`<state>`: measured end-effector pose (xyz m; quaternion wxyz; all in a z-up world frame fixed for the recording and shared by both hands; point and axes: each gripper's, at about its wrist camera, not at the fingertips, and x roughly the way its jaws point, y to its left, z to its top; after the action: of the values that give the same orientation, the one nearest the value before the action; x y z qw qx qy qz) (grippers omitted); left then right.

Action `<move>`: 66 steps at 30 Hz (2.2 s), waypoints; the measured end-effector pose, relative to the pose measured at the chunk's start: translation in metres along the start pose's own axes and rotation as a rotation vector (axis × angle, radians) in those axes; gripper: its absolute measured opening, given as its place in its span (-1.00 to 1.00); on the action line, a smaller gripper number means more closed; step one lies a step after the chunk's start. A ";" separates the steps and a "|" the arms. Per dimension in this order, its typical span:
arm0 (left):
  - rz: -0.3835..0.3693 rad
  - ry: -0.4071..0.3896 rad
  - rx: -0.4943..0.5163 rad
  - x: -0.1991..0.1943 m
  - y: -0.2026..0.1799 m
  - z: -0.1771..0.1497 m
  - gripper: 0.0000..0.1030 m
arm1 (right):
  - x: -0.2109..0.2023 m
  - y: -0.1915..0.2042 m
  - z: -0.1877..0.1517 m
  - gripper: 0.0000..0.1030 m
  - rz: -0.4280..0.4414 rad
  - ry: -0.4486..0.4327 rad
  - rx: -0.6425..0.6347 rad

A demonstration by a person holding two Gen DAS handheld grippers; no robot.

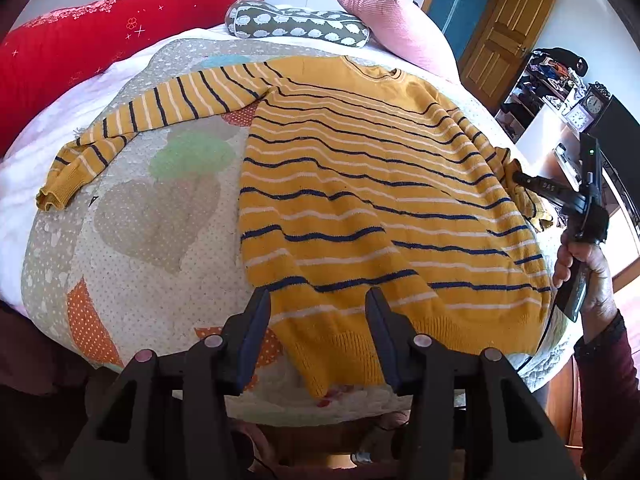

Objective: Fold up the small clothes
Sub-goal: 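Grasp a sleeve cuff with the right tool and lift it, then fold the held sleeve across the sweater body and open the right tool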

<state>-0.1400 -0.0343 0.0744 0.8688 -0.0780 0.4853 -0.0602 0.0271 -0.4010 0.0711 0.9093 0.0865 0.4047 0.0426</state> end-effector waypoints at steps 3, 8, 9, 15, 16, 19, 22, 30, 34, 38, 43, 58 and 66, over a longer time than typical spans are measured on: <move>0.007 -0.006 0.011 -0.001 -0.002 0.000 -0.07 | -0.026 -0.029 0.005 -0.93 0.035 -0.048 0.109; -0.003 -0.005 -0.008 0.000 0.002 0.001 -0.07 | -0.065 -0.090 0.018 -0.93 -0.082 -0.135 0.239; -0.006 -0.003 -0.012 0.001 0.003 0.001 -0.07 | -0.073 -0.103 0.022 -0.93 -0.111 -0.149 0.264; -0.010 -0.008 -0.024 0.002 0.007 0.004 -0.07 | -0.118 -0.158 0.051 -0.93 -0.148 -0.222 0.399; -0.013 -0.009 -0.031 0.003 0.009 0.005 -0.07 | -0.126 -0.157 0.057 -0.93 -0.127 -0.235 0.408; -0.030 -0.017 -0.054 0.003 0.016 0.009 -0.07 | -0.147 -0.137 0.084 -0.93 -0.047 -0.270 0.384; -0.043 -0.037 -0.077 0.001 0.025 0.010 -0.07 | -0.158 -0.087 0.121 -0.93 0.005 -0.290 0.283; -0.049 -0.079 -0.145 -0.010 0.071 0.003 -0.06 | -0.147 0.119 0.213 -0.93 0.123 -0.312 -0.034; -0.033 -0.109 -0.202 -0.015 0.104 0.000 0.01 | -0.119 0.239 0.233 -0.93 0.181 -0.282 -0.202; -0.029 -0.119 -0.252 -0.018 0.132 -0.004 0.01 | -0.047 0.334 0.215 -0.92 0.210 -0.164 -0.303; -0.006 -0.129 -0.261 -0.025 0.152 -0.009 0.01 | 0.071 0.395 0.152 -0.90 0.229 0.108 -0.387; -0.030 -0.106 -0.214 -0.017 0.125 -0.003 0.08 | 0.030 0.092 0.153 -0.17 -0.096 0.067 -0.055; -0.021 -0.057 -0.166 -0.009 0.079 0.005 0.08 | 0.037 0.020 0.069 -0.17 0.000 0.186 -0.036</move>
<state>-0.1387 0.0454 0.0693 0.8720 -0.1565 0.4630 -0.0268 0.1030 -0.3843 0.0931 0.8692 0.0658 0.4867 0.0578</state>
